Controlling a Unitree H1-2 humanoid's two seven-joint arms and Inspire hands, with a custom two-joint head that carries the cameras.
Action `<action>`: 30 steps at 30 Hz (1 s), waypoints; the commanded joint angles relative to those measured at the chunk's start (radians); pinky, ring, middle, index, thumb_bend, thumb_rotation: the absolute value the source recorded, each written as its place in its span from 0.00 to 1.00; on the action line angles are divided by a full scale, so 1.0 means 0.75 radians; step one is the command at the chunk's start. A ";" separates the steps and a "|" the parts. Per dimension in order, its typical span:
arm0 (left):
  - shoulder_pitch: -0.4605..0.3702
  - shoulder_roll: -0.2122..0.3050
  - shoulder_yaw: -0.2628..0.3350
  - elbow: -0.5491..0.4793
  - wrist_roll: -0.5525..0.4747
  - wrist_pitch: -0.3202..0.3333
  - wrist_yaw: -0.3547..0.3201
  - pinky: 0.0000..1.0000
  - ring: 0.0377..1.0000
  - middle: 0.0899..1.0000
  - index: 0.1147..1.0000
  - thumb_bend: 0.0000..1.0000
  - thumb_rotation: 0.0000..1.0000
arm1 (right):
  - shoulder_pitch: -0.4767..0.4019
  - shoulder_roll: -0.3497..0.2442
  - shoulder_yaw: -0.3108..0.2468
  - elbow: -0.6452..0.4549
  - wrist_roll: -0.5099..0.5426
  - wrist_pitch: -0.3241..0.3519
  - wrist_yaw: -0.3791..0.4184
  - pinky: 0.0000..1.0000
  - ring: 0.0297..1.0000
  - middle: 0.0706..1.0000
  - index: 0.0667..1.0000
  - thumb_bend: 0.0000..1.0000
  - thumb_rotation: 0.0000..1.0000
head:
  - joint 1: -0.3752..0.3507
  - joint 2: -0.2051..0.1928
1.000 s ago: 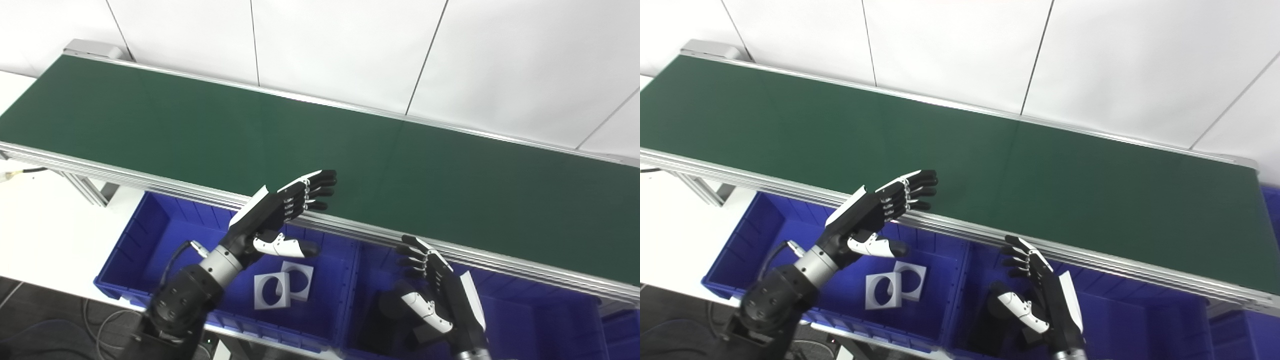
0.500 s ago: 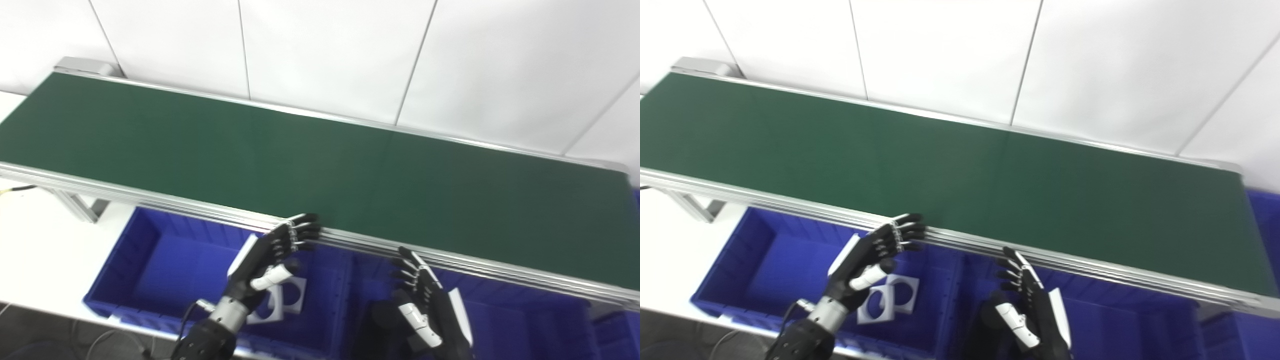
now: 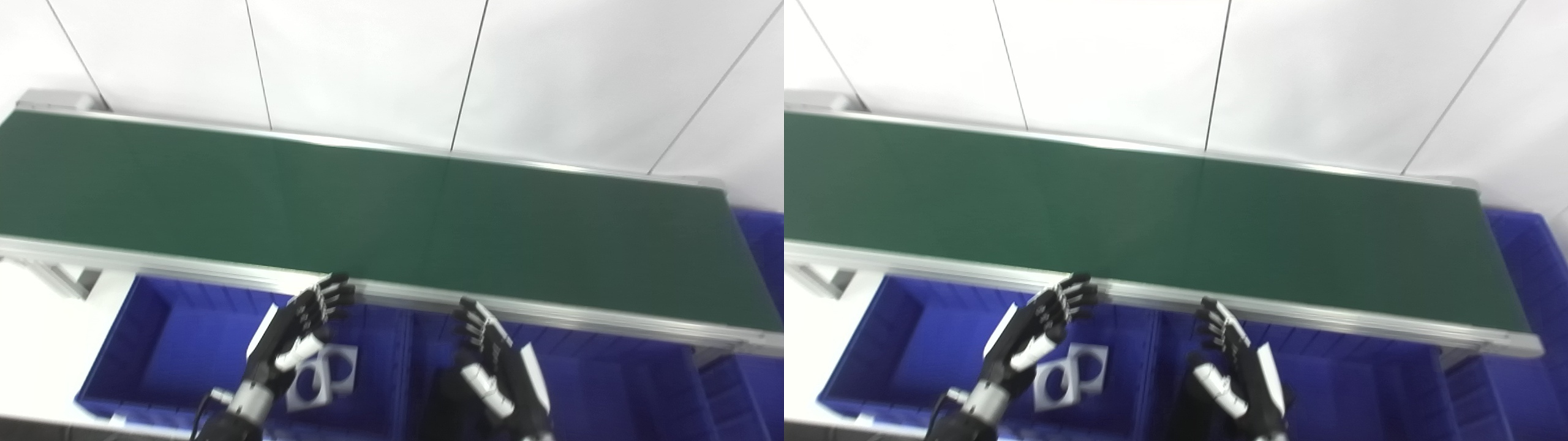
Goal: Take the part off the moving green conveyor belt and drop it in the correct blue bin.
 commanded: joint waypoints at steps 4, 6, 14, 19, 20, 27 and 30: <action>-0.039 0.048 0.032 0.027 -0.069 -0.080 -0.061 0.77 0.78 0.78 0.81 0.87 0.61 | -0.045 0.051 0.025 0.029 -0.036 -0.061 -0.033 0.71 0.77 0.82 0.87 0.62 0.73 | -0.144 -0.027; -0.037 0.052 0.039 0.024 -0.080 -0.069 -0.067 0.78 0.79 0.79 0.82 0.85 0.61 | -0.057 0.060 0.030 0.055 -0.062 -0.075 -0.055 0.71 0.77 0.81 0.87 0.62 0.72 | -0.149 -0.020; -0.022 0.060 0.037 -0.008 -0.082 -0.037 -0.062 0.81 0.81 0.81 0.85 0.79 0.63 | -0.076 0.065 0.046 0.108 -0.086 -0.109 -0.106 0.70 0.77 0.82 0.88 0.62 0.76 | -0.066 0.031; -0.018 0.055 0.032 -0.014 -0.062 -0.057 -0.052 0.76 0.77 0.77 0.81 0.86 0.60 | -0.054 0.053 0.034 0.045 -0.051 -0.083 -0.079 0.71 0.77 0.81 0.88 0.63 0.78 | 0.047 0.103; -0.017 0.053 0.031 -0.018 -0.055 -0.063 -0.047 0.75 0.76 0.76 0.81 0.87 0.60 | -0.050 0.049 0.033 0.027 -0.039 -0.075 -0.071 0.71 0.77 0.81 0.88 0.63 0.78 | 0.079 0.128; 0.001 0.022 0.021 -0.158 0.014 0.019 0.021 0.71 0.73 0.74 0.77 0.93 0.57 | -0.030 0.007 0.017 -0.109 0.018 0.009 -0.013 0.71 0.77 0.82 0.88 0.64 0.80 | 0.219 0.269; 0.006 0.008 0.009 -0.219 0.052 0.064 0.048 0.70 0.73 0.74 0.77 0.95 0.57 | -0.026 -0.011 0.004 -0.161 0.044 0.050 0.010 0.70 0.77 0.81 0.87 0.65 0.79 | 0.300 0.332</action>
